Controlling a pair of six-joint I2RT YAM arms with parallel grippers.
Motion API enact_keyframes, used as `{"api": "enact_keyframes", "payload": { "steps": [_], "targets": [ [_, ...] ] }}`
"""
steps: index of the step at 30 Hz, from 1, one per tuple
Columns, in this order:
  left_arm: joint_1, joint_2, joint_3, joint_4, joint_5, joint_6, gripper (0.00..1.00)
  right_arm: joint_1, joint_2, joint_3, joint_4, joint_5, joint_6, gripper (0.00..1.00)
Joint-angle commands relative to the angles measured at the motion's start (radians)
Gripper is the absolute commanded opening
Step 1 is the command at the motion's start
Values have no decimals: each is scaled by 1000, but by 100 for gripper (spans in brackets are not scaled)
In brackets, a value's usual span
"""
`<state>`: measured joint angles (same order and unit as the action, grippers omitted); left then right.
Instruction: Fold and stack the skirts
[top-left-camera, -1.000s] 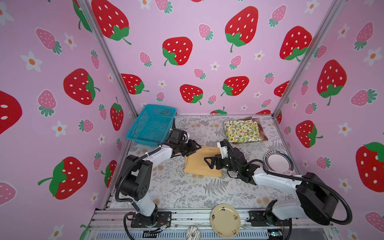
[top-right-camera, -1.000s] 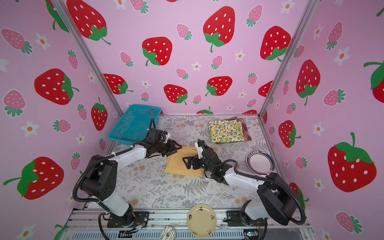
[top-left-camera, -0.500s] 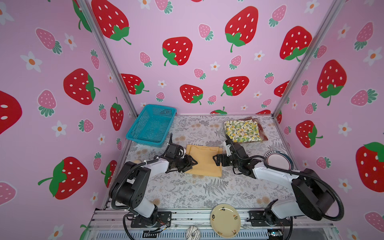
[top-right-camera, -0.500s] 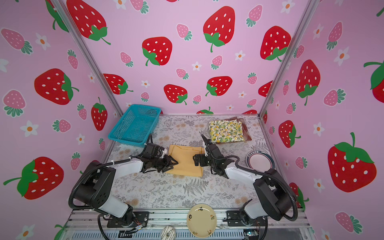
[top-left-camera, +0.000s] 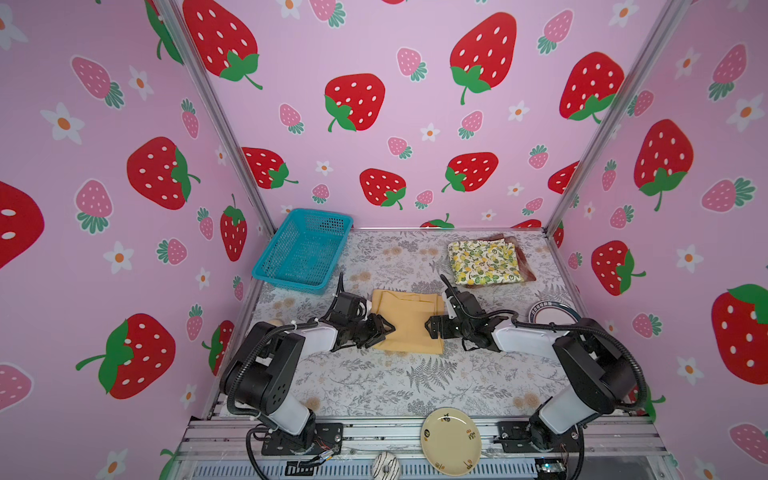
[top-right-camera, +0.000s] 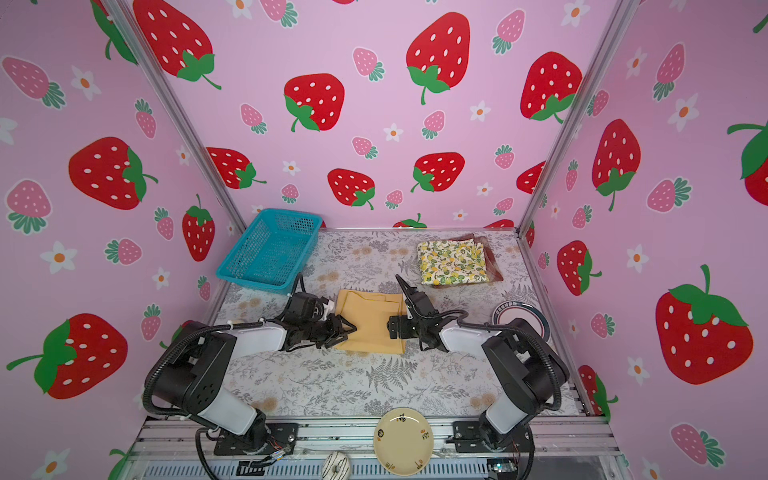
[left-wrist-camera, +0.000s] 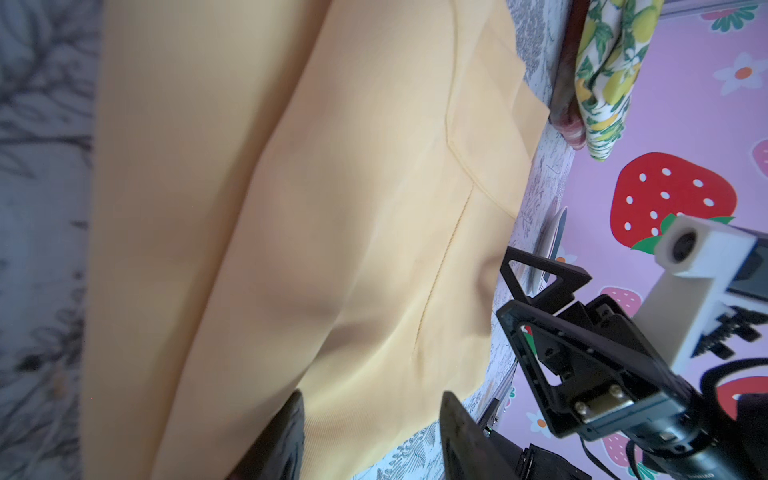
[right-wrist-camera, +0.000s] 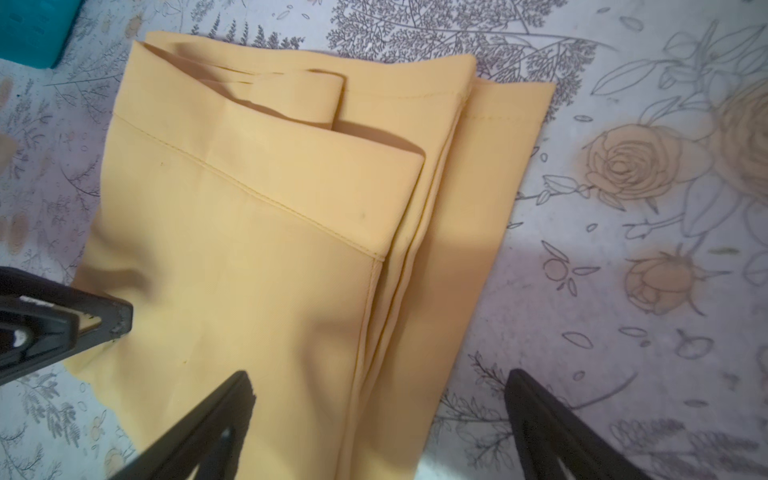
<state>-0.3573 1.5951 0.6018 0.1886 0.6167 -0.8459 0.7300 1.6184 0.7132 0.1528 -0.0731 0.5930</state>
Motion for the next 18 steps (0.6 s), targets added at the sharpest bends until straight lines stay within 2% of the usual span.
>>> {"api": "enact_keyframes", "payload": {
  "steps": [1, 4, 10, 14, 18],
  "targets": [
    [1, 37, -41, -67, -66, 4, 54, -4, 41, 26, 14, -35, 27, 93],
    [1, 40, -40, -66, -66, 4, 54, -5, 73, 28, 21, -51, 36, 89],
    [3, 45, -35, -67, -67, 5, 54, -5, 114, 25, 35, -85, 44, 72],
    [3, 48, -34, -66, -67, 5, 54, -4, 114, 24, 35, -68, 48, 46],
    [3, 51, -27, -71, -66, 7, 54, -7, 138, 48, 20, -73, 50, 27]
  ]
}}
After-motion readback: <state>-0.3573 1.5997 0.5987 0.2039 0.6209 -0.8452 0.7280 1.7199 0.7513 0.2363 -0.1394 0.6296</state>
